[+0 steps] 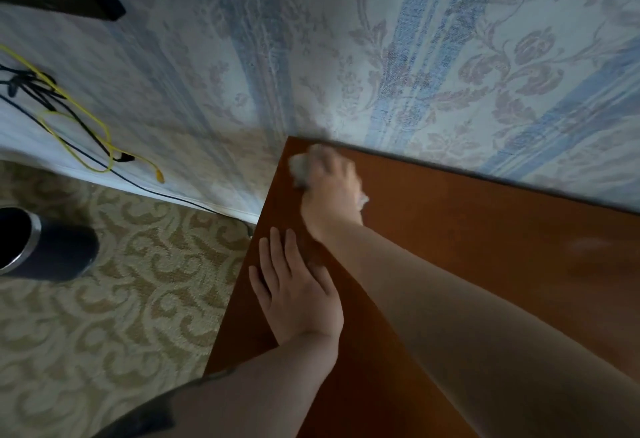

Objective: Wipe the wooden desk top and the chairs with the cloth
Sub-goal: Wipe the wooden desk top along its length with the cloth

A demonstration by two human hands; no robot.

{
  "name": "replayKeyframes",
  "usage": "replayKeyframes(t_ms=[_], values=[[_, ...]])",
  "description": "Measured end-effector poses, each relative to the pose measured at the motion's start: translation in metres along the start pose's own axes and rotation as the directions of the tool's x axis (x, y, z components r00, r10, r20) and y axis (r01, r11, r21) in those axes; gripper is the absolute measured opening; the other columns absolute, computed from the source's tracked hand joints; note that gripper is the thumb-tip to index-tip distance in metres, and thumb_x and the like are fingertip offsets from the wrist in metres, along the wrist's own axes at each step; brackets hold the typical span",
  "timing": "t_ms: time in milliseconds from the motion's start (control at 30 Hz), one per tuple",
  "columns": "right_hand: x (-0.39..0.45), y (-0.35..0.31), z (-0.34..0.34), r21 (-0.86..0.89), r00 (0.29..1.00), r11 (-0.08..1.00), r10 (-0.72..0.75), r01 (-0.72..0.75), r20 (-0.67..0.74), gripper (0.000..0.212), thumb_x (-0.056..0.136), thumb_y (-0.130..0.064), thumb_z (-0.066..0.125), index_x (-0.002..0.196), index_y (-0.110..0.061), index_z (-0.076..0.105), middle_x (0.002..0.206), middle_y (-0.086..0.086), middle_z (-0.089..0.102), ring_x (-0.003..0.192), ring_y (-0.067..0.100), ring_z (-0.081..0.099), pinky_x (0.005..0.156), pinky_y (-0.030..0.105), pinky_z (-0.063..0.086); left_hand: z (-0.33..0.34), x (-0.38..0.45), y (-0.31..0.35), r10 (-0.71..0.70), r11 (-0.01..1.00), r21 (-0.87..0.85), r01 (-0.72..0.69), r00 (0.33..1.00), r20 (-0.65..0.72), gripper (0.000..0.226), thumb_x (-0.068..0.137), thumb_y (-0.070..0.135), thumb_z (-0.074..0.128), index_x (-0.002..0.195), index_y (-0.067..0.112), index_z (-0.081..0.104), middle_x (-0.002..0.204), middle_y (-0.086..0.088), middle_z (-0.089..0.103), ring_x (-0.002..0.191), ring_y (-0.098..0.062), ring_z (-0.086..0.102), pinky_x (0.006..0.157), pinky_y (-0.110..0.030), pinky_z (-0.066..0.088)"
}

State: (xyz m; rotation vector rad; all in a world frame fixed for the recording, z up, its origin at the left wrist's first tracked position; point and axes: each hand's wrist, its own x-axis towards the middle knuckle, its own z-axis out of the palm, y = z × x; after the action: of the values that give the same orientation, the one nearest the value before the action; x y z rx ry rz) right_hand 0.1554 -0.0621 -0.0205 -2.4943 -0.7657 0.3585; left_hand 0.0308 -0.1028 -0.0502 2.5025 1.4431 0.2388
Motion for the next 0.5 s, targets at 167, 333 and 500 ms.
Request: replayKeyframes(t_ms=[167,333,500], values=[[0.015,0.031,-0.007,-0.067,0.94,0.94,-0.328,0.335,0.098,0.059,0.086,-0.011,0.052,0.141,-0.029,0.046,0.147,-0.006,0.04,0.136,0.021,0.028,0.11,0.036,0.017,0.002,-0.001,-0.001,0.016,1.0,0.005,-0.016,1.0,-0.005,0.056,0.091,0.031,0.026,0.143,0.016,0.039,0.153,-0.003,0.035,0.144,-0.021,0.025,0.116,-0.047,0.017],[0.012,0.014,-0.001,-0.127,0.99,0.99,0.048,-0.065,-0.135,0.063,0.084,-0.013,0.049,0.145,-0.026,0.036,0.146,0.0,0.034,0.129,0.026,0.028,0.105,0.04,0.023,0.002,-0.002,0.0,0.004,1.0,0.013,-0.004,1.0,0.005,0.057,0.09,0.031,0.026,0.144,0.017,0.039,0.154,-0.002,0.034,0.145,-0.02,0.023,0.116,-0.046,0.015],[-0.048,0.024,-0.006,0.137,0.94,0.943,-0.32,0.304,0.116,0.053,0.082,-0.013,0.047,0.132,-0.029,0.055,0.138,-0.008,0.047,0.127,0.017,0.031,0.105,0.035,0.019,0.003,-0.002,-0.002,0.023,1.0,0.021,-0.023,1.0,0.018,0.056,0.092,0.033,0.029,0.145,0.014,0.034,0.154,-0.004,0.033,0.145,-0.021,0.022,0.116,-0.048,0.016]])
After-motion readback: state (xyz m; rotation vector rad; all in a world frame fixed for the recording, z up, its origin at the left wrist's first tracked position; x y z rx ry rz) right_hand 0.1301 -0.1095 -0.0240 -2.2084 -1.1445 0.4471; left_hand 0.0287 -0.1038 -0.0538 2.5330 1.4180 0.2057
